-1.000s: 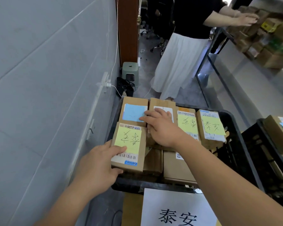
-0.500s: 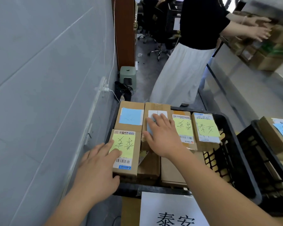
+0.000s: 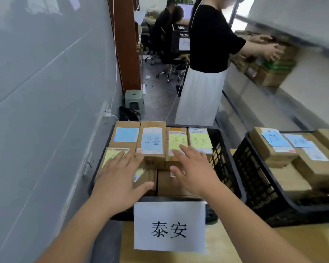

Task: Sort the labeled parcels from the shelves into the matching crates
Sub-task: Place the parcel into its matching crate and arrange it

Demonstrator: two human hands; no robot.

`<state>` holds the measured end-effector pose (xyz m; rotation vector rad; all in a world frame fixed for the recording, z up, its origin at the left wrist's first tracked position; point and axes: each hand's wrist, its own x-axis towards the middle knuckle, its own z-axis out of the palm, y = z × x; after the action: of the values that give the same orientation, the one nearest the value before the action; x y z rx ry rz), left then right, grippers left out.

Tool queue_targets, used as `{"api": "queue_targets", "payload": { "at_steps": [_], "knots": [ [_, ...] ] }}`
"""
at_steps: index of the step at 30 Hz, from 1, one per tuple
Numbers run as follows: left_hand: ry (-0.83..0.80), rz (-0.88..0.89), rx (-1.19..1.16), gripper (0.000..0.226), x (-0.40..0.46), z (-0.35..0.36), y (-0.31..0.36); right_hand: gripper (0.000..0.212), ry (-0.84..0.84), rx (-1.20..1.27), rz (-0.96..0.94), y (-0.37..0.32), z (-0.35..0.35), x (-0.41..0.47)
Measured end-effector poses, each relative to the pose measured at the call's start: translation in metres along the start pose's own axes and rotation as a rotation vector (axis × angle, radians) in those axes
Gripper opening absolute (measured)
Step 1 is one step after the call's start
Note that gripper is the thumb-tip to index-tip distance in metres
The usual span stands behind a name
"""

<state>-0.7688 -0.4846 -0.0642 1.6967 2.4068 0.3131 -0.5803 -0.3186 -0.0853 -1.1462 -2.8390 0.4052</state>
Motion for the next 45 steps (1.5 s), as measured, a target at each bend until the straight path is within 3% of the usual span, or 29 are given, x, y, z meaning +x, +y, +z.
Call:
{"api": "queue_targets", "payload": {
  "at_steps": [8,19,30,45],
  "knots": [
    [0.039,0.160,0.110,0.086,-0.020,0.021,0.122,0.063,0.039,0.041,0.063,0.062,-0.032,-0.123],
    [-0.037,0.432,0.152,0.083,-0.083,0.069,0.329,0.066,0.103,0.056,0.265,0.174,-0.065,-0.321],
    [-0.132,0.839,0.112,0.082,-0.118,0.124,0.524,0.063,0.264,0.044,0.677,0.285,-0.093,-0.501],
    [-0.356,1.400,0.080,0.083,-0.153,0.231,0.800,0.068,0.322,0.058,1.362,0.403,-0.099,-0.717]
  ]
}}
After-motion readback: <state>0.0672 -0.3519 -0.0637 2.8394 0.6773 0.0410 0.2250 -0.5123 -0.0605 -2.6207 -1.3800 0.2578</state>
